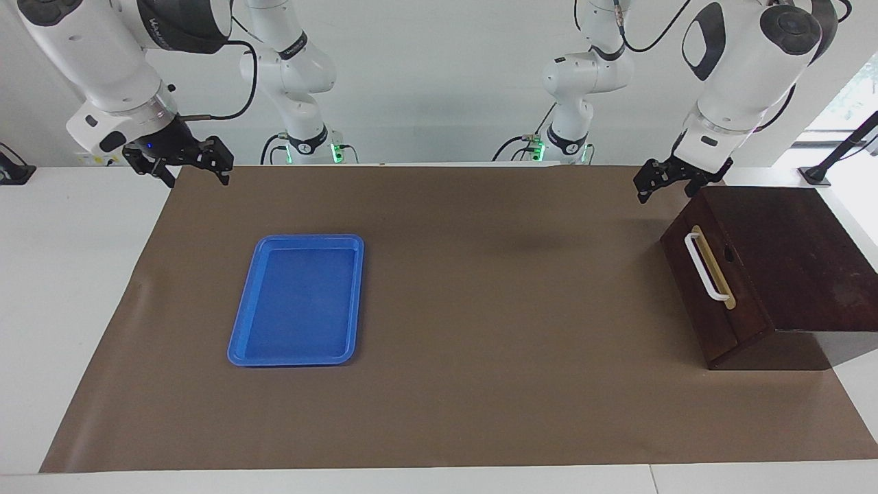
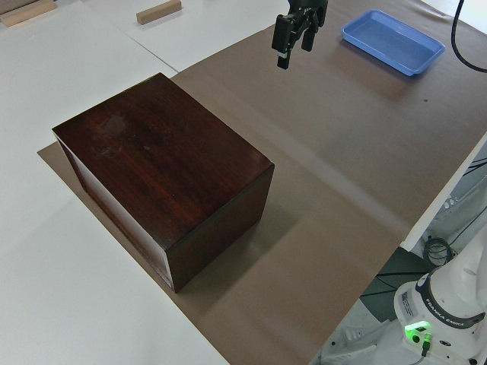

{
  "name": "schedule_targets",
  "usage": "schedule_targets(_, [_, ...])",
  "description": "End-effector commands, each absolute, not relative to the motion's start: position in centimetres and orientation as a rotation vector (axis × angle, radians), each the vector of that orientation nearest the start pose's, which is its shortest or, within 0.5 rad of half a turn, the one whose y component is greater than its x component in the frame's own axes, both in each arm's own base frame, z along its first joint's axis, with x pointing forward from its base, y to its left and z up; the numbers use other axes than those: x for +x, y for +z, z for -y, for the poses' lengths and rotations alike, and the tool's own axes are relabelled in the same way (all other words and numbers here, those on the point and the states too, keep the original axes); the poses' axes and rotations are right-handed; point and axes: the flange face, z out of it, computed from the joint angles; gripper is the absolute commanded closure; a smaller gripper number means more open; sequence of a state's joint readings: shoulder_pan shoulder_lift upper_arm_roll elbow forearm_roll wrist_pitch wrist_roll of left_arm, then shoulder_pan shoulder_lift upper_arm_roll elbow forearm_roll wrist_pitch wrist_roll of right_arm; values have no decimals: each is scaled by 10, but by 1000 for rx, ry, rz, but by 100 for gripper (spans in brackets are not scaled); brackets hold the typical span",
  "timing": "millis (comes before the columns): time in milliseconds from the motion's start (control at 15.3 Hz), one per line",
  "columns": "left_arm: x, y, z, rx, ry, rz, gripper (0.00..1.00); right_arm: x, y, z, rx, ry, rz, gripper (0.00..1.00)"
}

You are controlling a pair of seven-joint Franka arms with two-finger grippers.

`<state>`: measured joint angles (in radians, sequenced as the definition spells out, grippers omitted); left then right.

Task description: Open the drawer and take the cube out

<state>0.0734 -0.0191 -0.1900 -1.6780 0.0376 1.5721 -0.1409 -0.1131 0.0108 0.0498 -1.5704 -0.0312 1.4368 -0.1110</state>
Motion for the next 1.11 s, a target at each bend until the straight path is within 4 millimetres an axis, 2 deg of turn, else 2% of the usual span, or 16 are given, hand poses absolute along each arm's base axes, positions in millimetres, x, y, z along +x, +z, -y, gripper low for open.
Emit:
schedule_targets(0, [538, 589, 57, -3100, 102, 22, 0, 545, 609, 39, -3168, 217, 71, 0])
schedule_targets(327, [542, 579, 54, -3087, 56, -70, 0, 545, 609, 39, -3168, 217, 71, 0])
schedule_targets(457, [550, 573, 47, -2995, -14, -135, 0, 545, 609, 39, -3168, 217, 71, 0])
schedule_targets(653, [560, 545, 38, -2886, -94, -306, 0, 544, 608, 38, -3168, 220, 71, 0])
schedule_targets(784, [569, 529, 25, -2835, -131, -325, 0, 545, 608, 39, -3168, 220, 71, 0])
schedule_targets(1045, [589, 491, 21, -2777, -128, -389, 0, 544, 608, 40, -3169, 222, 69, 0])
